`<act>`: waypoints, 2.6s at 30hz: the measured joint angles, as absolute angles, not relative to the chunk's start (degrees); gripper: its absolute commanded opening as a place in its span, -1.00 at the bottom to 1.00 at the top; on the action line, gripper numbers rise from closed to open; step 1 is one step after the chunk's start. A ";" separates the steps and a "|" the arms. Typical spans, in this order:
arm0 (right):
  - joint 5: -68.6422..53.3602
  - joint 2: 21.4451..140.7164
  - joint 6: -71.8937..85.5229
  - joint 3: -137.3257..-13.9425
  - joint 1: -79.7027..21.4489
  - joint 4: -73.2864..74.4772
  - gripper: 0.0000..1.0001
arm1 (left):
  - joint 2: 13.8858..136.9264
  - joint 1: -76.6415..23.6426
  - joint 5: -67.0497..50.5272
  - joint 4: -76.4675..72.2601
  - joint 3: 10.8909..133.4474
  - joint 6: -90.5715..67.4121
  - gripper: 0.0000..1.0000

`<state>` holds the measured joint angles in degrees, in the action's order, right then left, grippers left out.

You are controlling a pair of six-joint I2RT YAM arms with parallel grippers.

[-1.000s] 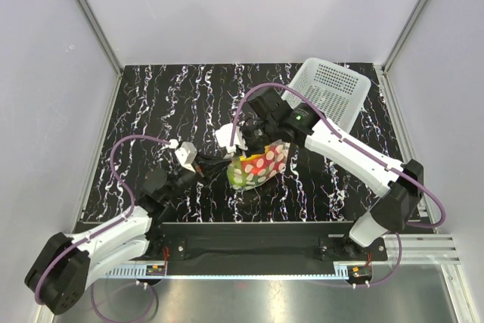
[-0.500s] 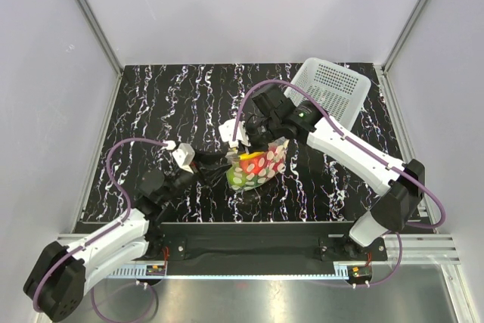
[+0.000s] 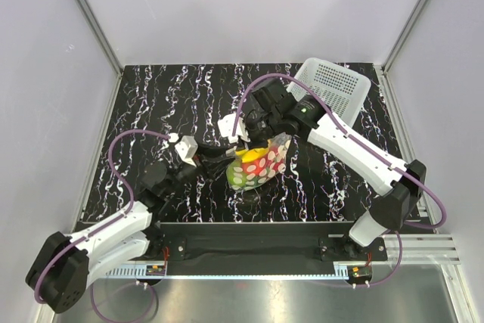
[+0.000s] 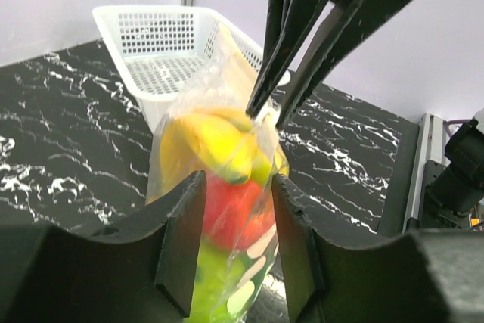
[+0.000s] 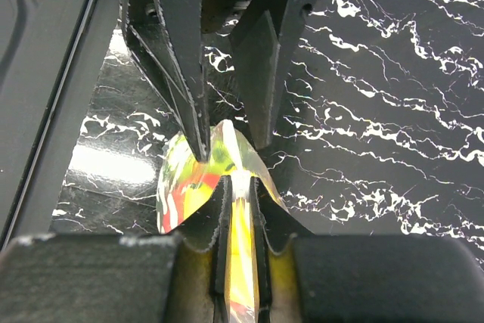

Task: Place the food in the zip-top bag and seal the zipper
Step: Zip the zipper food storage bag at the center of the board.

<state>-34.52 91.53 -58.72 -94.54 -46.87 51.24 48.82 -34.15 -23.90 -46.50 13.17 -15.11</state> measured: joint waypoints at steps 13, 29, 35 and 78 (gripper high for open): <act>-33.71 92.79 -58.72 -95.96 -47.79 52.88 -1.00 | 51.46 -34.15 -26.20 -48.38 15.18 -17.04 -1.00; -30.92 92.79 -58.37 -95.46 -48.05 51.79 -1.00 | 48.23 -33.71 -22.83 -47.94 12.97 -19.66 -1.00; -29.06 92.79 -58.00 -95.44 -47.37 51.86 -1.00 | 43.77 -32.05 -19.73 -44.14 12.27 -20.78 -1.00; -18.98 58.57 -30.33 -67.07 -41.47 45.56 0.96 | 38.02 -19.77 -7.18 -26.48 13.19 -29.98 -0.63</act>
